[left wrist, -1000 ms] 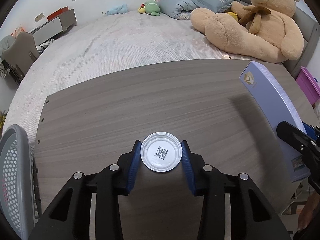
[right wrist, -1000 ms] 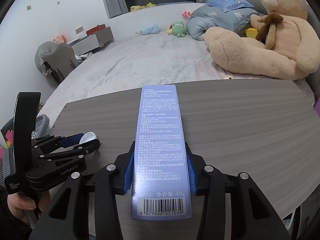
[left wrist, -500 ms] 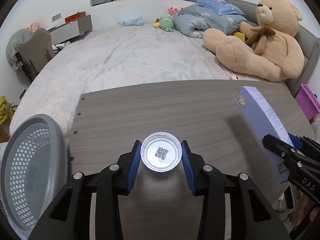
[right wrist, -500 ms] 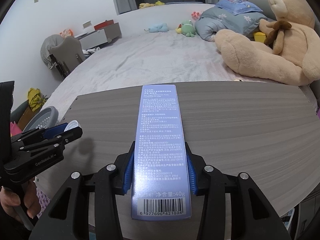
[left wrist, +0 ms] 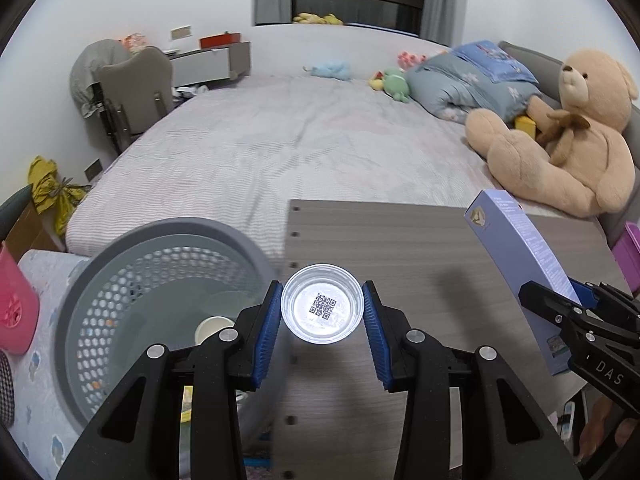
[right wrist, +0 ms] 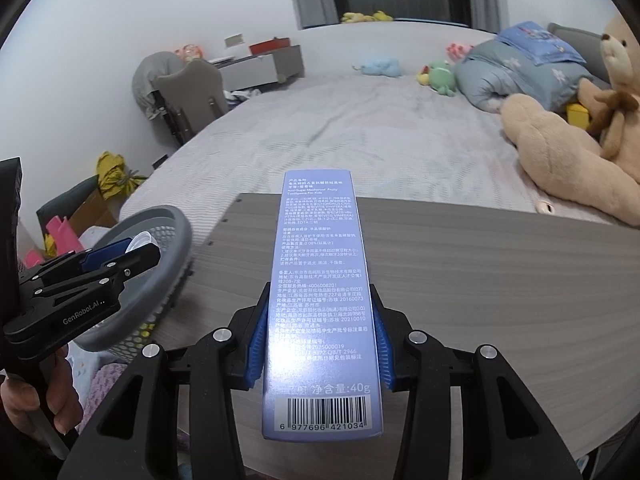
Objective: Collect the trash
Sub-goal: 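Carry the cap in the left gripper and box in the right over the basket, then open both grippers over the basket, dropping the cap and box inside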
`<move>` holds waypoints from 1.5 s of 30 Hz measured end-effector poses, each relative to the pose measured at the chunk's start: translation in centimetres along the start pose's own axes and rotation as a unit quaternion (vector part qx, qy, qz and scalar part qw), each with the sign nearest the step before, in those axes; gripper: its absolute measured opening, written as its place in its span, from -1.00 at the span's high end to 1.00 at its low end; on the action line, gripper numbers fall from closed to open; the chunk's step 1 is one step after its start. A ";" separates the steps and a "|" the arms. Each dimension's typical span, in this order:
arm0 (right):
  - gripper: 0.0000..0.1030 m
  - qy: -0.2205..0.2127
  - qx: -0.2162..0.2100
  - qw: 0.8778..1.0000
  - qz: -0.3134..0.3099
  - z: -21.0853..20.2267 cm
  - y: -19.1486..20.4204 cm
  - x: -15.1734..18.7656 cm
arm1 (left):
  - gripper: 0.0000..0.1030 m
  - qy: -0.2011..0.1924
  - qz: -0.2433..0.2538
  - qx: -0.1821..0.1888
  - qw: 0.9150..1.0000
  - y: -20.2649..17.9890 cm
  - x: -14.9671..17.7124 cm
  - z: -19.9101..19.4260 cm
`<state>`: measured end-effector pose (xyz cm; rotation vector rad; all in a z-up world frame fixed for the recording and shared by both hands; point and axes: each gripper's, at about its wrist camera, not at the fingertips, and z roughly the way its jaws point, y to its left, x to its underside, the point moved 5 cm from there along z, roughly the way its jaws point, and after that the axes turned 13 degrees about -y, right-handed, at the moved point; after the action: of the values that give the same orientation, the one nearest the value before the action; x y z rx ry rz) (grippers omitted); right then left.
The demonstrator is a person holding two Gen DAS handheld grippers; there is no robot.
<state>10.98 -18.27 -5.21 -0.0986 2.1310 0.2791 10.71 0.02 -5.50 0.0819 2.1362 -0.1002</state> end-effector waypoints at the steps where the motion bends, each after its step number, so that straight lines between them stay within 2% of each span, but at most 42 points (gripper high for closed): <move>1: 0.17 -0.001 -0.006 1.000 -0.003 0.2 0.8 -0.2 | 0.24 -0.003 -0.005 -0.005 1.000 0.8 -0.1 -0.3; 17: 0.17 0.016 -0.126 0.989 -0.069 4.3 15.2 -1.8 | 0.24 -0.013 -0.072 -0.086 0.994 13.2 0.2 -2.9; 23: 0.17 0.025 -0.153 0.985 -0.077 5.5 18.6 -1.7 | 0.24 -0.008 -0.081 -0.102 0.991 16.5 0.6 -3.1; 32: 0.17 0.058 -0.160 0.981 -0.089 7.4 20.9 0.3 | 0.24 0.005 -0.080 -0.100 0.992 18.1 1.2 -1.8; 45: 0.17 0.066 -0.160 0.980 -0.096 9.1 21.9 0.5 | 0.24 0.012 -0.085 -0.109 0.990 18.9 1.6 -1.0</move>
<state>14.24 5.15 -6.83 -0.5203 2.1709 0.5113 10.88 18.94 -7.04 -0.2291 2.1623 0.0350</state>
